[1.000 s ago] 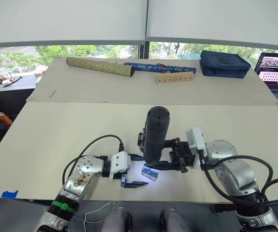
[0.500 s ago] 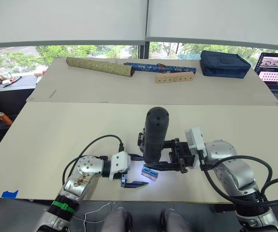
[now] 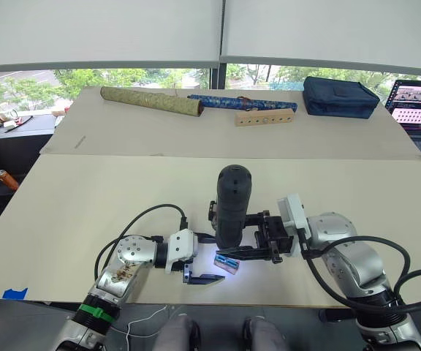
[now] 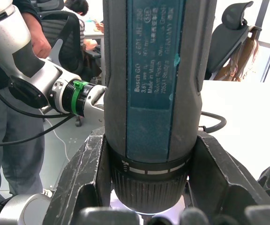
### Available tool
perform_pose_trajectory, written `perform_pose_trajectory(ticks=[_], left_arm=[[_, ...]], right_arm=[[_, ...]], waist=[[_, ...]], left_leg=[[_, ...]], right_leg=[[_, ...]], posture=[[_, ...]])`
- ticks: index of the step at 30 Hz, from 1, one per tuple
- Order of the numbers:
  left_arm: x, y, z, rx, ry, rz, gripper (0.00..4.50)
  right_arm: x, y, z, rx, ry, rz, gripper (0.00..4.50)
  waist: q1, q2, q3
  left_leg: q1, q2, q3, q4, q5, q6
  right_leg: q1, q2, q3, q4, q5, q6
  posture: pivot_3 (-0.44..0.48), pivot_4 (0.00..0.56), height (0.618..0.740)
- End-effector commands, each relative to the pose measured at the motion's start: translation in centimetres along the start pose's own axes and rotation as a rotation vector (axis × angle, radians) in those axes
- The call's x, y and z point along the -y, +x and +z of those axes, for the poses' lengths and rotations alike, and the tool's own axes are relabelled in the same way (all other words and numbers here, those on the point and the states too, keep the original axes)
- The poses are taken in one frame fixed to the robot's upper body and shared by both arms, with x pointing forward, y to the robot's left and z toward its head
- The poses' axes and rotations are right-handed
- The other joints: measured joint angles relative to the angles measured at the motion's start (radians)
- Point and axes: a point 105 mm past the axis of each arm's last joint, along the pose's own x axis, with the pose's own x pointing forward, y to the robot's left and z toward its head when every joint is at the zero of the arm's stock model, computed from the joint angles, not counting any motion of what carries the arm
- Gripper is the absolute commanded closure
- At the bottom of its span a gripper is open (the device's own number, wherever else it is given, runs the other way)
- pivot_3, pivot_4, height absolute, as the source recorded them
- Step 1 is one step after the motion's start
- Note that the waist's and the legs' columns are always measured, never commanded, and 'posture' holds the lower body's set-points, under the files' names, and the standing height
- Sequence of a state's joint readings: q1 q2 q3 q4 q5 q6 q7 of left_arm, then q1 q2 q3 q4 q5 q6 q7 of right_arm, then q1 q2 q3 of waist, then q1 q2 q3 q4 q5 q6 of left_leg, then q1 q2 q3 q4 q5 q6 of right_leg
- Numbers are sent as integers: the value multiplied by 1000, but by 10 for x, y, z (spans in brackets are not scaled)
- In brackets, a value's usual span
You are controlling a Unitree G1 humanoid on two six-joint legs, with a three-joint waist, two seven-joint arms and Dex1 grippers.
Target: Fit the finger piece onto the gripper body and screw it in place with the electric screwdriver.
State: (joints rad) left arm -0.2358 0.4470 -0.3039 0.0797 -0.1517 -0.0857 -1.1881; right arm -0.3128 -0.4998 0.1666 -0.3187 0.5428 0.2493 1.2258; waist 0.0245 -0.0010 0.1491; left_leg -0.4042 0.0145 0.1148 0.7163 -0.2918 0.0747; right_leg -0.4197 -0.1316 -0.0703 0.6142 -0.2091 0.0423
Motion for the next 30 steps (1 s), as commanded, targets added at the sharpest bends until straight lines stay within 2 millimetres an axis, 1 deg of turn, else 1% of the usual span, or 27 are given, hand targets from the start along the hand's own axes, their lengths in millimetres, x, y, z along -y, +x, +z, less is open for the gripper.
perform_pose_trajectory(ticks=[1,7,14,18,22,26,29,30], left_arm=[[17,8,-22,-56,-85,-45,55],[17,7,-21,-53,-86,-44,55],[19,2,-18,-29,-82,-50,55],[21,-2,-16,-17,-72,-55,55],[22,-6,-14,-1,-72,-52,55],[20,-13,-12,12,-69,-40,55],[15,-18,-6,41,-71,-16,55],[13,-23,-1,56,-68,-9,55]], right_arm=[[-1,2,6,13,-44,9,2605],[-2,3,4,-14,-59,26,2605],[-1,3,16,23,-72,30,2605],[-1,5,25,77,-66,32,2605],[-1,5,29,88,-69,40,2605],[0,4,37,102,-88,38,2605],[0,3,46,118,-96,41,2605],[-1,2,51,125,-97,42,2605]], waist=[[0,0,0],[0,0,-1],[-4,0,-1],[-11,0,-1],[-15,0,-1],[-16,0,-1],[-17,0,-1],[-17,0,-1]], left_leg=[[0,0,0,0,0,0],[1,0,0,0,0,0],[1,0,0,0,0,0],[0,0,0,-1,0,0],[0,1,0,-1,0,0],[0,1,1,-1,0,0],[0,1,1,-1,0,-1],[0,1,1,-1,0,-1]], right_leg=[[0,0,0,0,0,0],[0,0,0,0,0,0],[0,0,0,0,0,0],[0,0,0,0,0,0],[-1,0,0,0,0,0],[-2,0,0,0,0,0],[-2,0,0,0,0,0],[-2,0,0,0,0,0]], posture=[[0,150,734],[0,150,734],[0,150,734],[0,150,734],[0,150,734],[0,150,734],[0,150,734],[0,150,734]])
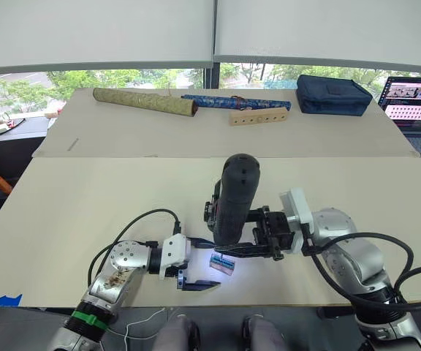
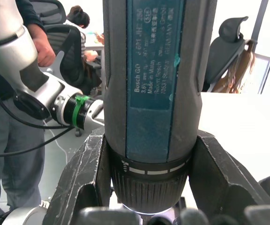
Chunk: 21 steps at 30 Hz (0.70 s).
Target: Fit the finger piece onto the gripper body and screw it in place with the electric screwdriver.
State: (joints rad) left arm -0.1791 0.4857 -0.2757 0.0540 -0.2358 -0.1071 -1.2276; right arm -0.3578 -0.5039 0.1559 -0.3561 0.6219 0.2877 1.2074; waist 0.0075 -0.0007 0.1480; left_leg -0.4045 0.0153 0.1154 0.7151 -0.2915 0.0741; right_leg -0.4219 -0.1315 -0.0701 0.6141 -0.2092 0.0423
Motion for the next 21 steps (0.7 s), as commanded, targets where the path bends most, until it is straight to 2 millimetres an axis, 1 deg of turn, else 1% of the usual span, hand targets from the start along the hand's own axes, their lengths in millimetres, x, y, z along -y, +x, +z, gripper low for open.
perform_pose_trajectory(ticks=[1,9,12,15,18,19,21], left_arm=[[2,-13,2,15,-29,6,55],[1,-46,31,86,-19,44,55],[-2,-58,45,129,-19,85,55],[-4,-71,61,169,-54,112,55],[-18,-82,76,204,-77,198,55],[-25,-85,77,204,-77,238,55],[-35,-87,71,170,-71,295,55]], right_arm=[[-2,-2,35,68,-83,19,2605],[0,-4,68,103,-103,17,2605],[1,-4,78,114,-111,17,2605],[5,-4,90,135,-116,11,2605],[8,-3,99,153,-117,7,2605],[8,-3,102,155,-119,8,2605],[10,-3,105,156,-119,7,2605]], waist=[[0,0,0],[-1,0,1],[0,-1,1],[-2,-1,1],[0,-1,2],[0,-1,2],[2,-1,2]], left_leg=[[0,0,0,0,0,0],[-2,1,-1,0,0,-1],[-2,0,-1,0,0,-1],[-2,0,-1,0,0,-1],[-2,0,-1,-1,1,-1],[-2,0,-1,0,1,-1],[-2,0,-1,0,1,-1]], right_leg=[[0,0,0,0,0,0],[-1,0,0,0,0,0],[-1,-1,0,-1,0,0],[-2,-1,0,-1,0,0],[-1,-1,0,0,0,0],[-1,-1,0,0,0,0],[-1,0,0,0,0,0]], posture=[[0,150,734],[0,150,734],[0,150,734],[0,150,734],[0,150,734],[0,150,734],[0,150,734]])
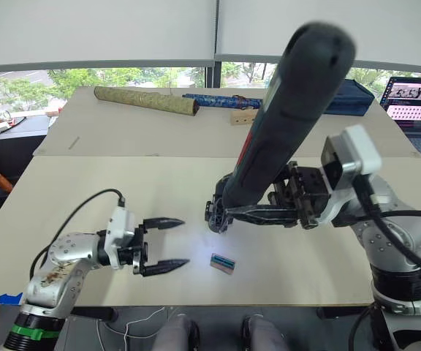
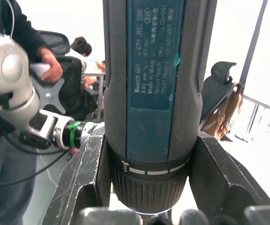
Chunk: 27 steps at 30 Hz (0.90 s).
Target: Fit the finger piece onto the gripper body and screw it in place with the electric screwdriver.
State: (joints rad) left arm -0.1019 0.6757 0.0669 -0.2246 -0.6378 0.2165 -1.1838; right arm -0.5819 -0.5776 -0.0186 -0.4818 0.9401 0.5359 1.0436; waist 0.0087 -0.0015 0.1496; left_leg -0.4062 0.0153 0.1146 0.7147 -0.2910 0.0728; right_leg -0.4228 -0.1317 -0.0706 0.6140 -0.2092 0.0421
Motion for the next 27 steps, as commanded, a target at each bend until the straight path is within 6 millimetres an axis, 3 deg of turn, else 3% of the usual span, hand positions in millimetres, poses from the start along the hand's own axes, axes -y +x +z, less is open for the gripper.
perform_pose_trajectory(ticks=[1,4,11,21,27], left_arm=[[-18,-1,1,-28,53,100,55],[-30,2,-15,-88,69,165,55],[-32,29,-49,-194,79,132,55],[-31,82,-61,-142,80,126,55],[-31,96,-67,-151,96,127,55]], right_arm=[[-1,0,19,32,-51,16,2605],[0,0,20,28,-54,18,2605],[1,-1,20,17,-52,20,2605],[0,-4,14,-27,-46,7,2605],[-1,-4,12,-34,-45,-1,2605]], waist=[[1,0,0],[0,0,0],[3,-1,0],[3,-1,1],[3,-1,1]], left_leg=[[0,0,0,0,0,0],[0,-1,1,0,0,0],[-1,-1,2,0,0,0],[-1,-1,2,0,0,0],[-1,-1,1,0,0,1]], right_leg=[[0,0,0,0,0,0],[0,1,0,0,0,0],[0,1,0,-1,0,0],[0,1,0,0,0,0],[0,1,0,0,0,0]], posture=[[0,150,734],[0,150,734],[0,150,734],[0,150,734],[0,150,734]])
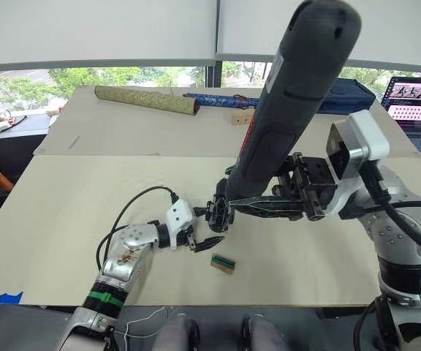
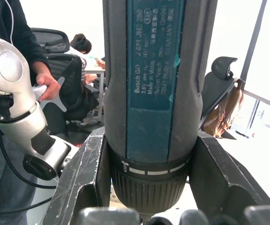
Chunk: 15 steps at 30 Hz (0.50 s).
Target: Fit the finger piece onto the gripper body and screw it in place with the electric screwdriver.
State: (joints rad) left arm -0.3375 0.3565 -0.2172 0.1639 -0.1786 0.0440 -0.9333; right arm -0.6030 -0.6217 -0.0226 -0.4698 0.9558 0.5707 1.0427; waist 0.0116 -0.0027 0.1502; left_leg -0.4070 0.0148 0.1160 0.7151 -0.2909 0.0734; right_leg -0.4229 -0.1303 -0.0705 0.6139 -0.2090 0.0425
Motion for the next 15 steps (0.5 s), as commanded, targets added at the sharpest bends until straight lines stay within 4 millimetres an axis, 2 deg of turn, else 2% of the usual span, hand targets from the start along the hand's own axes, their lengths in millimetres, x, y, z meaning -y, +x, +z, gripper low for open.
perform_pose_trajectory(ticks=[1,7,8,9,12,15], left_arm=[[0,5,4,10,42,5,55],[1,9,1,16,21,1,55],[1,10,1,15,19,2,563],[1,12,1,16,15,-1,751],[1,15,1,18,14,-11,2108],[3,16,0,4,9,-36,2227]], right_arm=[[-4,-1,11,10,-63,0,2605],[-4,-1,11,8,-67,-11,2605],[-4,-1,11,7,-67,-12,2605],[-4,-1,11,6,-67,-13,2605],[-5,-1,10,4,-65,-14,2605],[-6,-1,10,0,-64,-14,2605]], waist=[[0,0,0],[1,0,0],[2,0,0],[2,0,0],[4,0,0],[5,0,0]], left_leg=[[0,0,0,0,0,0],[0,0,0,0,0,0],[0,0,0,0,0,0],[0,0,0,0,0,1],[0,0,-1,1,-1,1],[0,0,-1,1,-1,1]], right_leg=[[0,0,0,0,0,0],[0,-1,0,0,0,0],[0,-1,0,0,0,0],[1,-1,0,0,0,0],[1,-1,0,0,0,0],[1,-1,0,0,0,0]], posture=[[0,150,734],[0,150,734],[0,150,734],[0,150,734],[0,150,734],[0,150,734]])
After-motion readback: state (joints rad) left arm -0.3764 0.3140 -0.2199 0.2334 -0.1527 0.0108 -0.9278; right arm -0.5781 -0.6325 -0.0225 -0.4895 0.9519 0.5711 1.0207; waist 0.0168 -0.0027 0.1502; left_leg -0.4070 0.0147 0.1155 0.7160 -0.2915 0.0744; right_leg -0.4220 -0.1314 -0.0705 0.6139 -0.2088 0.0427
